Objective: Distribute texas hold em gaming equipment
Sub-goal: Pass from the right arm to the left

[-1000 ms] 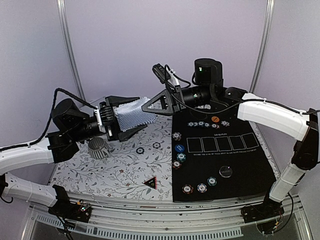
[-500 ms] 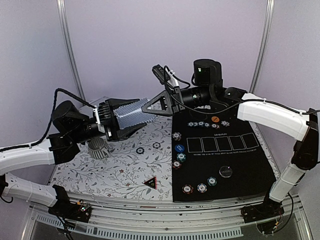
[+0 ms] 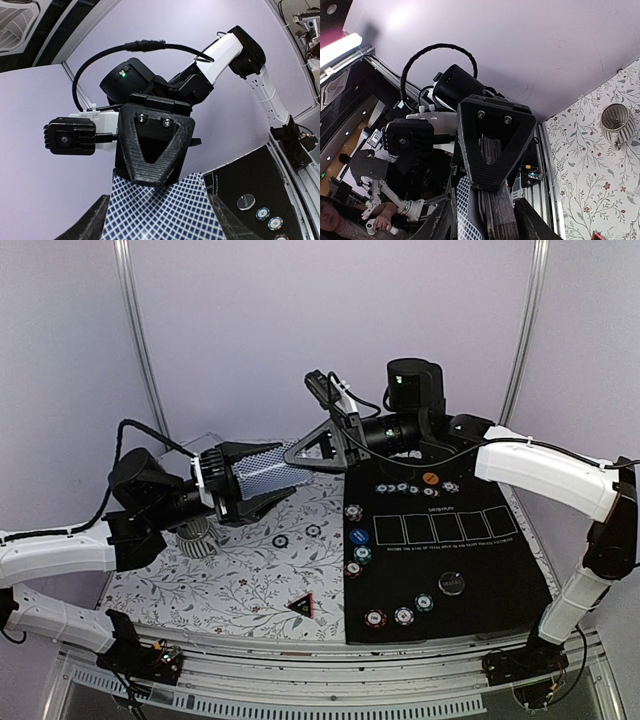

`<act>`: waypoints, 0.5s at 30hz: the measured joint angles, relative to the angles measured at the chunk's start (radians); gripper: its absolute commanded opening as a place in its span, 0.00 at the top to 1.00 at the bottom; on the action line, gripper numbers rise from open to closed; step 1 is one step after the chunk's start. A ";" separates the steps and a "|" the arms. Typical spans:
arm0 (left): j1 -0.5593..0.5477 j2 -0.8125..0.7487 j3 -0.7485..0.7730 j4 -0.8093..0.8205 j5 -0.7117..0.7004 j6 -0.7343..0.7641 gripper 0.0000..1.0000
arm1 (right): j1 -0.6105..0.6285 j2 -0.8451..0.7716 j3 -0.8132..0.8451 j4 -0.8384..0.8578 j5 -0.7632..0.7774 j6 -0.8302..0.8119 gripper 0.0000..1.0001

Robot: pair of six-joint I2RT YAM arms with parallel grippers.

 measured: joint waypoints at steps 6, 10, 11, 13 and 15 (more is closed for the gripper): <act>0.000 0.000 -0.003 0.014 -0.011 0.000 0.41 | 0.000 0.004 0.001 -0.022 0.020 -0.012 0.50; 0.000 0.001 -0.005 0.031 -0.018 0.000 0.41 | 0.000 0.016 0.020 -0.064 0.056 -0.033 0.48; 0.000 0.002 -0.005 0.038 -0.019 0.000 0.41 | 0.000 0.018 0.024 -0.071 0.061 -0.038 0.49; 0.000 0.006 -0.007 0.043 -0.019 0.000 0.41 | 0.000 0.023 0.034 -0.092 0.075 -0.048 0.48; 0.000 0.008 -0.011 0.045 -0.019 0.000 0.41 | 0.000 0.025 0.044 -0.116 0.089 -0.063 0.49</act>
